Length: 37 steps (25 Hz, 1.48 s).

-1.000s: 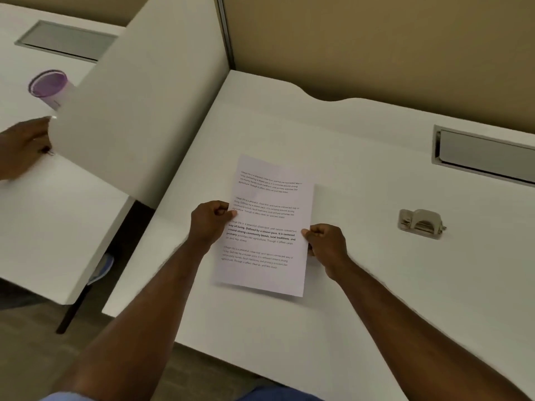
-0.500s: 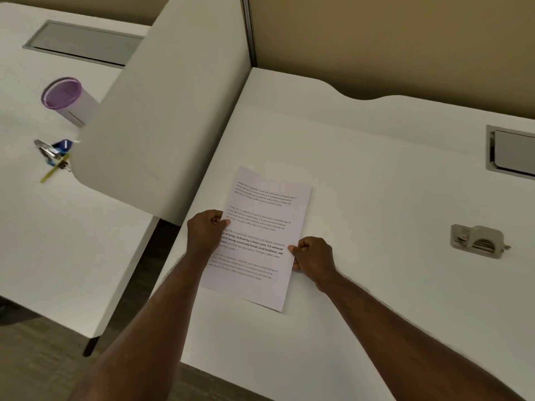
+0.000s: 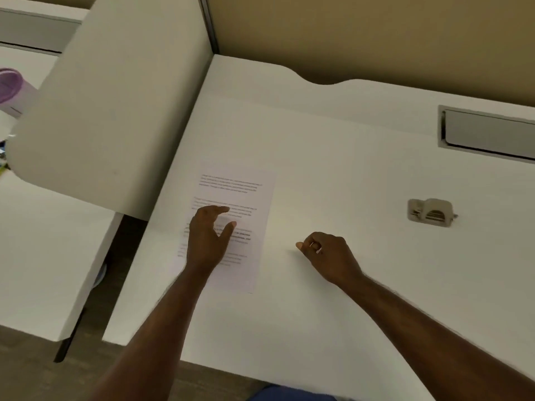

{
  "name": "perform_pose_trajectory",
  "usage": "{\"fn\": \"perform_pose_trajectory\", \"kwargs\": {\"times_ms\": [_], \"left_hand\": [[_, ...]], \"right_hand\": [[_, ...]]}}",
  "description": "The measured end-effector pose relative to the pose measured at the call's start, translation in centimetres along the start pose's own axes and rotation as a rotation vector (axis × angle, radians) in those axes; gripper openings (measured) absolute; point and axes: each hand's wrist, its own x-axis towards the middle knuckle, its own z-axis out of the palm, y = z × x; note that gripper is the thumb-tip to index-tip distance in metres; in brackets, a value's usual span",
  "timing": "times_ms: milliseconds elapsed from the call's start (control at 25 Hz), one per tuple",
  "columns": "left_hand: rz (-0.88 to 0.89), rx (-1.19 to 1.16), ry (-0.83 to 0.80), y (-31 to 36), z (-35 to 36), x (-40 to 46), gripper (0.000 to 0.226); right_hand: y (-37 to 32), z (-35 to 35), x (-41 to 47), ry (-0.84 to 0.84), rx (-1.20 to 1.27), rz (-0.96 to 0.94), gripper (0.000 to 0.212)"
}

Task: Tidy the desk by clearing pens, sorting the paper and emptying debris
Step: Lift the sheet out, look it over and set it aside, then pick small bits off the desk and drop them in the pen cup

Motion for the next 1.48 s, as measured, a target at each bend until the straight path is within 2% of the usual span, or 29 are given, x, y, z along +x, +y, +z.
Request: {"fn": "perform_pose_trajectory", "kwargs": {"times_ms": [80,240,360,480,600,800,960,1040,1160,1280,1400,1480], "left_hand": [[0.165,-0.006,-0.118,2.5,3.1,-3.4,0.031],[0.298,0.028,-0.367,7.1,9.8,-10.2,0.032],[0.323,0.100,-0.485,10.4,13.7,-14.0,0.044],[0.323,0.226,-0.592,13.0,17.1,-16.4,0.067],[0.266,0.370,-0.646,15.2,19.8,-17.8,0.086],[0.158,0.564,-0.678,18.6,24.1,-21.8,0.104],[0.068,0.601,-0.597,21.0,27.3,-23.6,0.109],[0.101,0.613,-0.573,22.4,28.8,-23.5,0.107],[0.244,0.636,-0.615,24.3,31.1,-23.3,0.103],[0.287,0.567,-0.597,25.6,32.1,-22.8,0.101],[0.180,0.434,-0.485,24.5,30.2,-22.4,0.100],[0.141,0.424,-0.458,22.8,28.0,-23.1,0.101]], "right_hand": [[3.5,-2.4,-2.9,0.039,0.063,0.015,0.019],[12.2,-6.5,-8.2,0.193,0.150,0.067,0.007],[18.1,-9.4,-11.1,0.359,0.180,0.102,0.009],[23.0,-12.1,-13.0,0.508,0.209,0.123,0.007],[27.2,-14.3,-13.5,0.573,0.184,0.102,0.011],[32.3,-15.1,-13.2,0.525,0.046,0.001,0.028],[33.8,-14.7,-13.8,0.413,-0.063,-0.010,0.047],[34.3,-14.9,-14.2,0.394,-0.099,-0.026,0.052],[34.9,-15.4,-14.5,0.364,-0.103,-0.035,0.058],[35.4,-15.8,-14.4,0.301,-0.090,-0.073,0.061],[35.0,-16.1,-12.9,0.189,-0.133,-0.170,0.062],[33.9,-16.4,-10.8,0.109,-0.199,-0.235,0.061]]}}
